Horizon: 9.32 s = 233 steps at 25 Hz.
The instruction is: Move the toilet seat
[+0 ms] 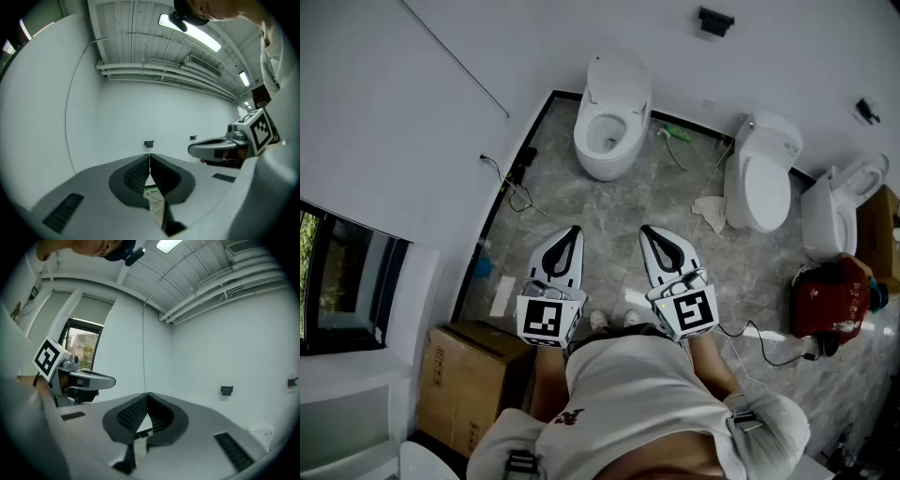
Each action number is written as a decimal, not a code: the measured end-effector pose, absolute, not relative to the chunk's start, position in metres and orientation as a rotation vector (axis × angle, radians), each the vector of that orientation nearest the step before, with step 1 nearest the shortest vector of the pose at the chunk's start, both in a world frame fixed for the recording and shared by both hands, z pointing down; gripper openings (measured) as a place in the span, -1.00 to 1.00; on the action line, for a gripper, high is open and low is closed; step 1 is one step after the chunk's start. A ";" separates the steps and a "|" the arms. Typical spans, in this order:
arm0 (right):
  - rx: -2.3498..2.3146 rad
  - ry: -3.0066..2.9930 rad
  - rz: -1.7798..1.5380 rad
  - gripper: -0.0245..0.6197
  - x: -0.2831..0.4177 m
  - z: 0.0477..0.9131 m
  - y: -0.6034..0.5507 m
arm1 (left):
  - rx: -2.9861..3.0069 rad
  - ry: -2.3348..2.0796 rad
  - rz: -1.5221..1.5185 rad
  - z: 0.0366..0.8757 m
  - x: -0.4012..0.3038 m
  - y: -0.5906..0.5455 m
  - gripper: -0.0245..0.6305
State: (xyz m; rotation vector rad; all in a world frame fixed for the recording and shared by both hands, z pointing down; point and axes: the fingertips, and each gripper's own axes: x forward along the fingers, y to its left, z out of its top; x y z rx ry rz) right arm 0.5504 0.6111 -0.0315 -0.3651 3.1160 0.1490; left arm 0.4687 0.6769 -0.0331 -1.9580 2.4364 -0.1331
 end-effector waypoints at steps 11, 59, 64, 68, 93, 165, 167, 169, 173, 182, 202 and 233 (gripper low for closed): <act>-0.298 3.097 0.136 -0.86 0.579 -0.031 0.601 | -1.884 2.489 -0.179 -0.030 0.508 0.669 -0.85; -0.485 3.120 0.221 -0.86 0.293 -0.030 0.467 | -1.997 2.403 -0.091 -0.025 0.216 0.531 -0.85; -0.432 3.110 0.225 -0.86 0.277 -0.032 0.435 | -1.976 2.422 -0.100 -0.025 0.204 0.497 -0.85; -0.395 3.116 0.211 -0.86 0.268 -0.033 0.405 | -1.954 2.443 -0.107 -0.027 0.196 0.466 -0.85; -0.637 3.117 0.174 -0.86 0.164 -0.023 0.287 | -2.092 2.334 -0.149 -0.018 0.084 0.353 -0.85; -1.155 3.113 -0.135 -0.86 0.052 0.102 0.009 | -2.476 2.171 -0.274 0.111 -0.065 0.043 -0.85; -1.139 3.094 -0.169 -0.85 0.051 0.109 0.011 | -2.483 2.160 -0.279 0.126 -0.069 0.044 -0.85; -1.153 3.096 -0.183 -0.86 0.051 0.119 0.014 | -2.498 2.154 -0.286 0.138 -0.071 0.045 -0.85; -1.225 3.117 -0.208 -0.85 0.051 0.145 0.016 | -2.537 2.151 -0.297 0.163 -0.077 0.044 -0.85; -1.391 3.125 -0.302 -0.85 0.053 0.196 0.029 | -2.645 2.130 -0.306 0.215 -0.087 0.050 -0.85; -1.502 3.174 -0.482 -0.85 0.055 0.312 0.039 | -2.715 2.175 -0.392 0.323 -0.088 0.054 -0.85; -1.577 3.274 -0.705 -0.85 0.074 0.480 0.069 | -2.767 2.282 -0.570 0.480 -0.080 0.087 -0.85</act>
